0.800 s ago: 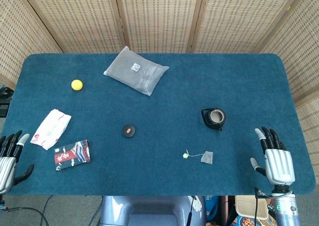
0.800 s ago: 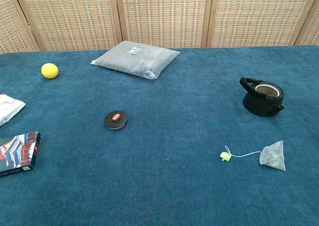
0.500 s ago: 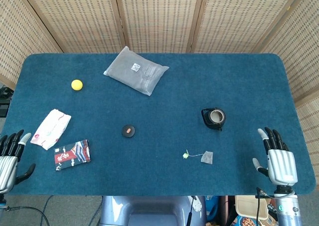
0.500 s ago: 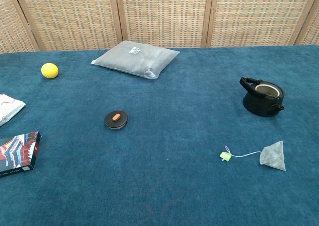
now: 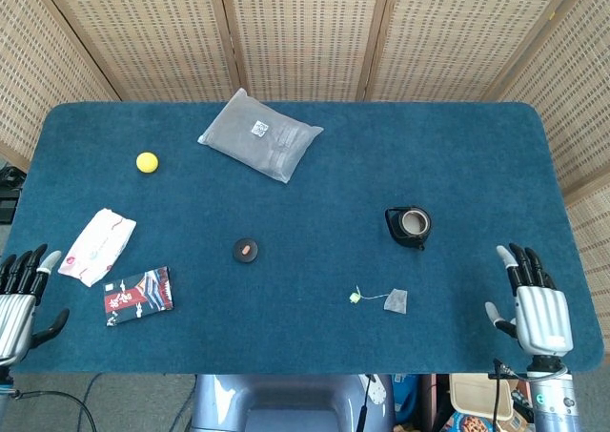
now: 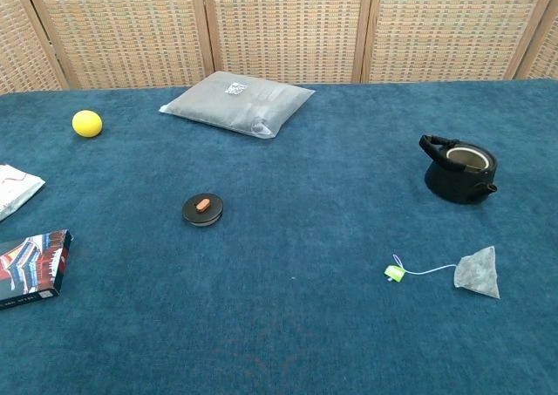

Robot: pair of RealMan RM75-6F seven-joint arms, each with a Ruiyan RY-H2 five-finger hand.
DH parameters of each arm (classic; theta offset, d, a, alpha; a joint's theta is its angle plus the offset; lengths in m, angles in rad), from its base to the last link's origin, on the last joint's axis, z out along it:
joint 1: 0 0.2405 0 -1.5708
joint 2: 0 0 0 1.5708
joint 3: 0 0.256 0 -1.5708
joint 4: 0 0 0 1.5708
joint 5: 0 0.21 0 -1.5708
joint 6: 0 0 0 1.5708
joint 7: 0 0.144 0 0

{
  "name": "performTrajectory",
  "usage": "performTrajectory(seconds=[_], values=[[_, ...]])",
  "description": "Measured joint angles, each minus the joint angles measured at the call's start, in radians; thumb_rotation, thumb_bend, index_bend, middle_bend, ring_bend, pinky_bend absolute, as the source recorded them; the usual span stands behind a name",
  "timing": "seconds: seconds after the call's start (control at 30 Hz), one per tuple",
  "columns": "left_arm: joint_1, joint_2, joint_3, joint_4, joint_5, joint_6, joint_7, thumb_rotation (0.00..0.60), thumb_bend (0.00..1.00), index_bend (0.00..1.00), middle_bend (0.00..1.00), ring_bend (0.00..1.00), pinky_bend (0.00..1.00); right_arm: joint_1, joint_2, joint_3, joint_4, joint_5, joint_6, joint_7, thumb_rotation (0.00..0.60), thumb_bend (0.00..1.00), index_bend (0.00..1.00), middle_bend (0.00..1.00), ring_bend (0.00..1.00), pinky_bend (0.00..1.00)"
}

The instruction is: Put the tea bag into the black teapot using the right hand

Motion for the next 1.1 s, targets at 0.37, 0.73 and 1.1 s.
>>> performTrajectory(seconds=[0.37, 0.73, 1.1], values=[[-0.012, -0.003, -0.01, 0.023, -0.013, -0.015, -0.012, 0.6, 0.34, 0.0, 0.0, 0.0, 0.0, 0.066, 0.022, 0.015, -0.039, -0.05, -0.087, 0.009, 0.6, 0.41, 0.1, 0.23, 0.1, 0.31], [-0.026, -0.006, -0.018, 0.049, -0.022, -0.033, -0.03, 0.6, 0.34, 0.0, 0.0, 0.0, 0.0, 0.205, 0.025, 0.031, -0.092, -0.055, -0.294, -0.003, 0.6, 0.41, 0.13, 0.31, 0.18, 0.32], [-0.043, -0.001, -0.036, 0.062, -0.04, -0.046, -0.035, 0.6, 0.34, 0.0, 0.0, 0.0, 0.0, 0.315, -0.016, 0.032, -0.102, -0.051, -0.449, -0.04, 0.6, 0.41, 0.27, 0.6, 0.53, 0.69]])
